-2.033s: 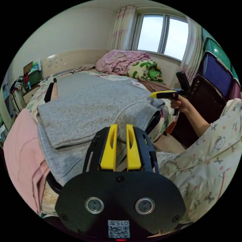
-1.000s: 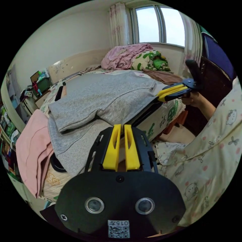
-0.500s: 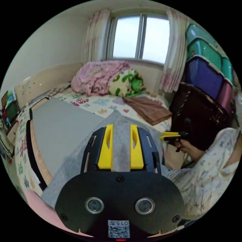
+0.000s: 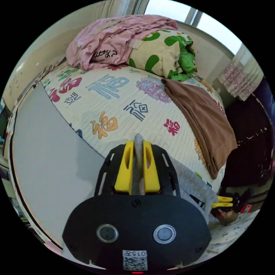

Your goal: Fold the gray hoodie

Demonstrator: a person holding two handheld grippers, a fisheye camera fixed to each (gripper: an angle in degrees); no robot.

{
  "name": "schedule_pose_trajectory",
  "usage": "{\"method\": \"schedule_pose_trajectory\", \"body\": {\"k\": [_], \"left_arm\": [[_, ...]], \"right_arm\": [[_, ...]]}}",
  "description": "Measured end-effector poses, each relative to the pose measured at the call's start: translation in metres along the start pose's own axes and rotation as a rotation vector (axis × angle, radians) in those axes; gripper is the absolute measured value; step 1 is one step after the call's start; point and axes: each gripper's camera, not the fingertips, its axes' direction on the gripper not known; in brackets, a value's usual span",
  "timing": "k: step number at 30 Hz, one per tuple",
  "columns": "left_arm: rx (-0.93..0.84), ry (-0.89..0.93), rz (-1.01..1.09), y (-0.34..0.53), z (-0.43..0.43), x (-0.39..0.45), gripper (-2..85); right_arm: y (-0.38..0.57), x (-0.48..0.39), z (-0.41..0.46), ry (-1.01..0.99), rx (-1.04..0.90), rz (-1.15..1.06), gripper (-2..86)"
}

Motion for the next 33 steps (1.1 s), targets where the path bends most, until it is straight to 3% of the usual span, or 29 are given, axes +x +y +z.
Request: {"method": "schedule_pose_trajectory", "body": {"k": [5,11,16,18,20,24,28,33], "left_arm": [[0.176,-0.014,0.055,0.012,-0.052,0.016,1.5],[0.61,0.149,-0.004,0.049,-0.166,0.014,1.1],[0.769,0.243,-0.019,0.15,-0.225,-0.021,1.1],[0.802,0.215,-0.059,0.23,-0.23,-0.05,1.1],[0.787,0.18,-0.129,0.295,-0.221,-0.077,1.1],[0.61,0.061,-0.313,0.421,-0.163,-0.125,1.1],[0.346,-0.068,-0.432,0.464,-0.1,-0.137,1.0],[0.46,-0.201,-0.619,0.498,-0.105,-0.123,2.1]], "right_arm": [[-0.014,0.013,-0.054,-0.125,0.156,-0.019,3.9],[-0.024,-0.021,-0.149,-0.047,0.383,-0.292,3.9],[-0.002,-0.089,-0.166,-0.31,0.322,-0.627,3.8],[0.013,-0.111,-0.144,-0.443,0.252,-0.693,3.9],[0.035,-0.137,-0.094,-0.612,0.092,-0.716,3.9],[0.084,-0.175,0.003,-0.725,-0.216,-0.723,4.0],[0.154,-0.212,0.079,-0.543,-0.438,-0.85,4.4],[0.188,-0.217,0.097,-0.396,-0.41,-0.913,4.6]]}}
